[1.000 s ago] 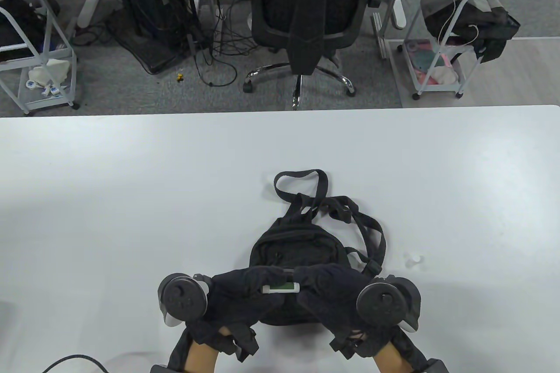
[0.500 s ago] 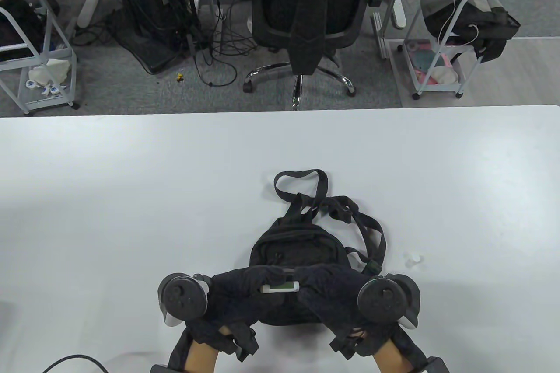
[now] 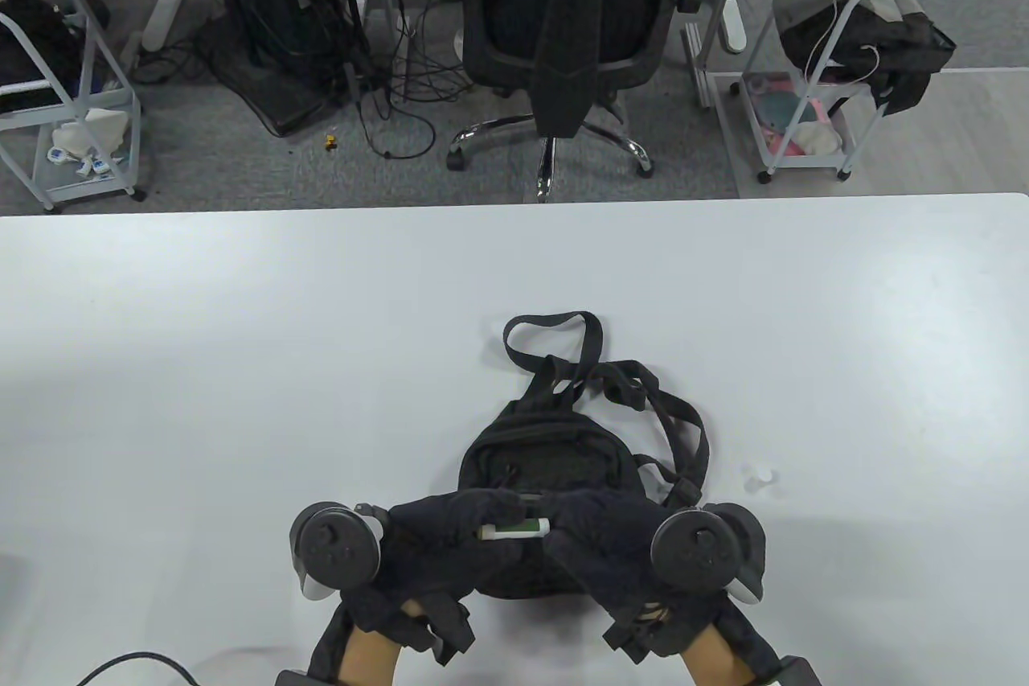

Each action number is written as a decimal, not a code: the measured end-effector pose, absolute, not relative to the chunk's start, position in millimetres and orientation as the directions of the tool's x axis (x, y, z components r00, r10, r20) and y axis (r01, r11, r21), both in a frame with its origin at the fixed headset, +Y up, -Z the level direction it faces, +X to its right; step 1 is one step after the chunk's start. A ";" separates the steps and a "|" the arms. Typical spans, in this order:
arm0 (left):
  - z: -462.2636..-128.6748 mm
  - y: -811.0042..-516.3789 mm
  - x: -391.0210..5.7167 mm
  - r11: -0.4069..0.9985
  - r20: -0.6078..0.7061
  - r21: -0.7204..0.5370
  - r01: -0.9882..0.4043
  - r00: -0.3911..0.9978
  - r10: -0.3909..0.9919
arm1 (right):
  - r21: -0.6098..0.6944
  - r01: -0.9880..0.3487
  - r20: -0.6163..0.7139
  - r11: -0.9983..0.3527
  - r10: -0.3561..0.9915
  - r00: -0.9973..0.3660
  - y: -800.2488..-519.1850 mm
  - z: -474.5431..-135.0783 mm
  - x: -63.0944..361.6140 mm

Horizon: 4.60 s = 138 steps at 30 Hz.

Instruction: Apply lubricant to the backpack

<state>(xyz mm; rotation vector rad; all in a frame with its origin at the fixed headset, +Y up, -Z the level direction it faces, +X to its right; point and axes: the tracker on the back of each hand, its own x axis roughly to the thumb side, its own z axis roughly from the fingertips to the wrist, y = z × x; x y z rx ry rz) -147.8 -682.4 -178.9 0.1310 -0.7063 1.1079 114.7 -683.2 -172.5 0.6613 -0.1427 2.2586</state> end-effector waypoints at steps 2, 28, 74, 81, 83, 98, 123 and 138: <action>-178.7 -682.3 -147.5 0.461 0.580 -0.241 -0.854 0.253 0.774 | 0.093 -0.705 0.506 -0.704 0.643 -0.575 -683.1 -171.6 114.2; -167.9 -676.2 -137.3 0.503 0.654 -0.135 -0.853 0.305 0.693 | 0.173 -0.739 0.447 -0.652 0.720 -0.531 -687.1 -175.8 114.8; -169.4 -745.1 -66.1 0.871 0.559 -0.492 -0.015 0.761 0.329 | -0.095 -0.166 0.228 -0.982 0.141 -0.963 -712.0 -203.7 117.9; -169.8 -745.6 -66.8 0.866 0.548 -0.499 -0.030 0.763 0.343 | -0.079 -0.168 0.250 -0.983 0.144 -0.957 -713.2 -203.0 111.7; -169.8 -745.6 -66.7 0.866 0.548 -0.499 -0.028 0.763 0.341 | -0.073 -0.174 0.250 -0.982 0.151 -0.956 -713.6 -202.8 109.9; -172.2 -755.6 -79.6 0.796 0.507 -0.605 -0.018 0.762 0.402 | -0.062 -0.113 0.210 -0.992 0.098 -0.973 -711.1 -207.0 102.2; -168.1 -758.5 -83.4 0.823 0.530 -0.565 -0.051 0.743 0.409 | -0.080 -0.057 0.210 -0.995 0.039 -0.977 -709.4 -204.3 95.4; -167.9 -758.8 -83.5 0.824 0.531 -0.565 -0.052 0.741 0.411 | -0.101 0.032 0.226 -0.994 -0.055 -0.973 -709.0 -200.5 86.0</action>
